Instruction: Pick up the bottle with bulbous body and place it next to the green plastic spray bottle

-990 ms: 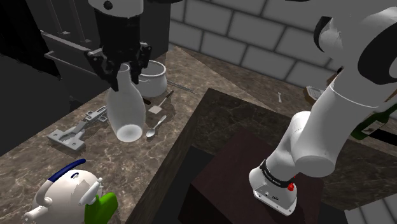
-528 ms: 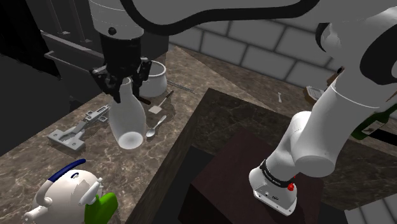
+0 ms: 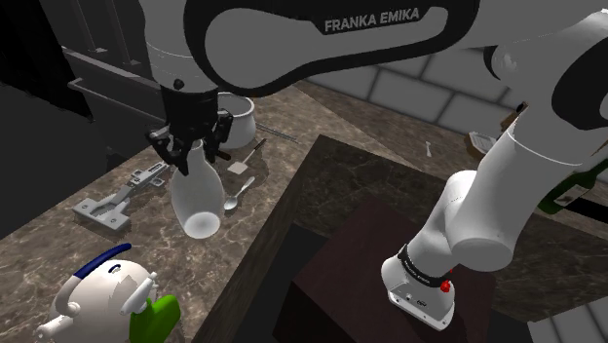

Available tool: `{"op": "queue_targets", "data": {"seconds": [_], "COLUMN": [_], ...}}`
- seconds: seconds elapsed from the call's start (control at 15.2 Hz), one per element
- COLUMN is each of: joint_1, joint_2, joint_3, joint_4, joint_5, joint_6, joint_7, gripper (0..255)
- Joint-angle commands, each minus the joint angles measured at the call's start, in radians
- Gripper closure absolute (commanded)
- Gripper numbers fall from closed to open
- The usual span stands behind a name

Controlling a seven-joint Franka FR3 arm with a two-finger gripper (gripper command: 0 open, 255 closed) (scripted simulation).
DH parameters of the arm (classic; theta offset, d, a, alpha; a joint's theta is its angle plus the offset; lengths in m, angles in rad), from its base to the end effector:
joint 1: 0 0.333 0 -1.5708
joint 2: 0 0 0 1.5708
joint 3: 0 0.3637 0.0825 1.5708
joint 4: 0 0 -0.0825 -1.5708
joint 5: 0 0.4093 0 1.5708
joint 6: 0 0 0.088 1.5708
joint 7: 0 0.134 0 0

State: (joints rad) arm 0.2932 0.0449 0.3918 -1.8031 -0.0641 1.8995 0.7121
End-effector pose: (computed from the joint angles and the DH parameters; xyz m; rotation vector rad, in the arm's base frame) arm 0.4780 0.3777 0.5328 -3.1380 0.0140 -0.1106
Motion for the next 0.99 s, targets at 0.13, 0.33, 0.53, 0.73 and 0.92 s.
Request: {"op": "queue_targets", "data": {"seconds": [0.13,0.33,0.53,0.73,0.92], "joint_1": [0.0,0.0,0.001,0.001,0.002], "joint_2": [0.007,0.014,0.023,0.034,0.047], "joint_3": [0.0,0.0,-0.001,-0.001,-0.001], "joint_4": [-0.046,-0.078,-0.109,-0.137,-0.163], "joint_5": [-0.004,-0.008,-0.013,-0.02,-0.027], "joint_6": [0.053,0.092,0.13,0.169,0.206], "joint_7": [0.004,0.008,0.013,0.018,0.025], "gripper": [255,255,255,255,255]}}
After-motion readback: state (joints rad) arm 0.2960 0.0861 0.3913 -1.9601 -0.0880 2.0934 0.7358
